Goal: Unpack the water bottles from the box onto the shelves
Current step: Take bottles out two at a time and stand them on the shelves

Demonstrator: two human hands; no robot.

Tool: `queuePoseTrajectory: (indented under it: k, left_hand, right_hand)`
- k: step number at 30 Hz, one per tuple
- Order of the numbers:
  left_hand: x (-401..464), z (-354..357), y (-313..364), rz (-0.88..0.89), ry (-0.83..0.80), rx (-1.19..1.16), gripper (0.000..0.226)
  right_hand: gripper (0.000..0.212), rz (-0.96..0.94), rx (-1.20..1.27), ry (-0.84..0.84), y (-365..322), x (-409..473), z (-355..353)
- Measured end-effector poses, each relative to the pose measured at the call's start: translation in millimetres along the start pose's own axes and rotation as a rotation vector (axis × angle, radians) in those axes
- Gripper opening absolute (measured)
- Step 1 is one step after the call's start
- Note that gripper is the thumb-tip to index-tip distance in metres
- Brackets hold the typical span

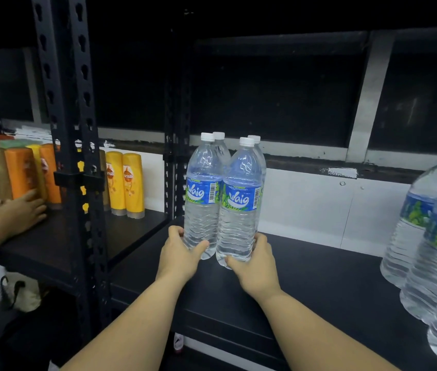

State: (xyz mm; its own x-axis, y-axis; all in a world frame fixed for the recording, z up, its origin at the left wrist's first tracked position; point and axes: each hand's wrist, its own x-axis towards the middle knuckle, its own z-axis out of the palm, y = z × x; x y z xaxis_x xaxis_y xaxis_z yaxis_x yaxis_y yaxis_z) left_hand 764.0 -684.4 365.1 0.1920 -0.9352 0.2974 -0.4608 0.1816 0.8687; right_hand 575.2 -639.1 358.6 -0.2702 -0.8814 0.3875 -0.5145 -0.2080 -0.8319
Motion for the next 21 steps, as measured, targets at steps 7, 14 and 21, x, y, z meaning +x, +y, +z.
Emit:
queuePoseTrajectory:
  k: [7,14,21]
  left_hand:
    - [-1.4,-0.7,0.2,0.005,-0.014,0.027,0.050]
    - [0.8,-0.4,-2.7,0.005,-0.010,0.012,0.055]
    - [-1.4,-3.9,-2.7,0.010,-0.021,-0.004,0.055]
  right_hand:
    - [0.073,-0.034,-0.058,-0.002,-0.1,0.8,3.8]
    - [0.069,-0.010,-0.059,0.001,-0.7,0.3,3.2]
    - [0.074,-0.007,-0.076,-0.010,-2.8,-1.7,0.9]
